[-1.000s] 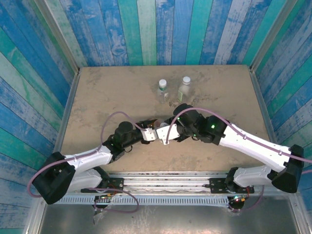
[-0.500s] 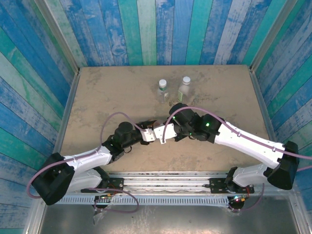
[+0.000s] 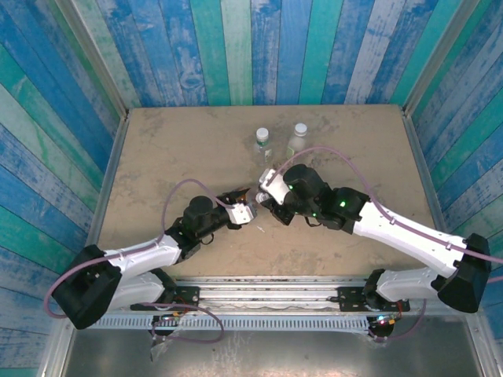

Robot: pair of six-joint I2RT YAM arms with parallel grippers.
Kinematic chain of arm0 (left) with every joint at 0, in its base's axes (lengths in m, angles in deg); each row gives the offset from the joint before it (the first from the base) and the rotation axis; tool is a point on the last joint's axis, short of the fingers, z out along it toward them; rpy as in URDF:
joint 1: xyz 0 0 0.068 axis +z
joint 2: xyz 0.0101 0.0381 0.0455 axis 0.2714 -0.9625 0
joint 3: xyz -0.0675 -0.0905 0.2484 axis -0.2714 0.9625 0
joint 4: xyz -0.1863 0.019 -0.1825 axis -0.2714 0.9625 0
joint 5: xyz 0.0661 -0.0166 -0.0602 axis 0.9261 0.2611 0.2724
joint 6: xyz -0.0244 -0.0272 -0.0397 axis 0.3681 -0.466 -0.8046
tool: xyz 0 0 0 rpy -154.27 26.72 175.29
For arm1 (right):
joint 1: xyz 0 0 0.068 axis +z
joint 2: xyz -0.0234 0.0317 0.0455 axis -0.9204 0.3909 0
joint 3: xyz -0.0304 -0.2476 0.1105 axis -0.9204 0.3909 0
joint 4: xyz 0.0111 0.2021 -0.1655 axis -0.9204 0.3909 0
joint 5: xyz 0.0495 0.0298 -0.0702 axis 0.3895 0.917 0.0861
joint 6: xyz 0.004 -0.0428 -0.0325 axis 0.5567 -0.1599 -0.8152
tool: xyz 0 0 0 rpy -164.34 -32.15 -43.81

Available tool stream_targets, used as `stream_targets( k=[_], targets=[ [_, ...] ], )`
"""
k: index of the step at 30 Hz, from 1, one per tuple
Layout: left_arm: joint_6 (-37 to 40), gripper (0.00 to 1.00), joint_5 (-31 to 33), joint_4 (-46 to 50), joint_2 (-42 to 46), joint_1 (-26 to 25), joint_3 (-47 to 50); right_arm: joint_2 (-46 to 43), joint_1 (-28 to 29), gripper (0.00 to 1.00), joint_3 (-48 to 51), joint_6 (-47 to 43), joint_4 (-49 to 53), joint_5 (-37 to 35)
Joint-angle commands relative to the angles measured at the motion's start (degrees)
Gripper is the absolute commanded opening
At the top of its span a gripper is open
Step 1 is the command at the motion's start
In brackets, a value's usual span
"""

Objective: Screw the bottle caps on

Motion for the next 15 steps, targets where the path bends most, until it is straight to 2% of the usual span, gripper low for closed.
stream_targets(
  k=[1, 4, 7, 9, 11, 15],
  targets=[
    [0.84, 0.57, 1.15, -2.08, -1.17, -0.23, -0.27, 1.04, -0.10, 0.11, -1.71, 34.38, -1.52, 1.07],
    [0.95, 0.57, 0.92, -2.21, -1.28, -0.23, -0.19, 1.94, -0.37, 0.20, -3.33, 39.61, 1.61, 2.63],
    [1.02, 0.57, 0.46, -1.83, -1.17, -0.24, -0.07, 1.76, -1.03, 0.29, -4.21, 34.38, 3.24, 3.90],
    [0.97, 0.57, 0.29, -1.78, -1.02, -0.25, 0.22, 0.92, -1.12, 0.38, -4.56, 24.41, 4.08, 6.02],
    [1.19, 0.57, -0.89, -1.47, -0.65, -0.26, 0.69, -0.46, -1.18, 0.49, -4.95, 8.65, 6.53, 7.74],
    [1.88, 0.57, -4.06, 0.34, 0.21, -0.27, 0.75, -2.95, -1.08, 0.58, -5.40, -19.69, 13.16, 6.07]
  ],
)
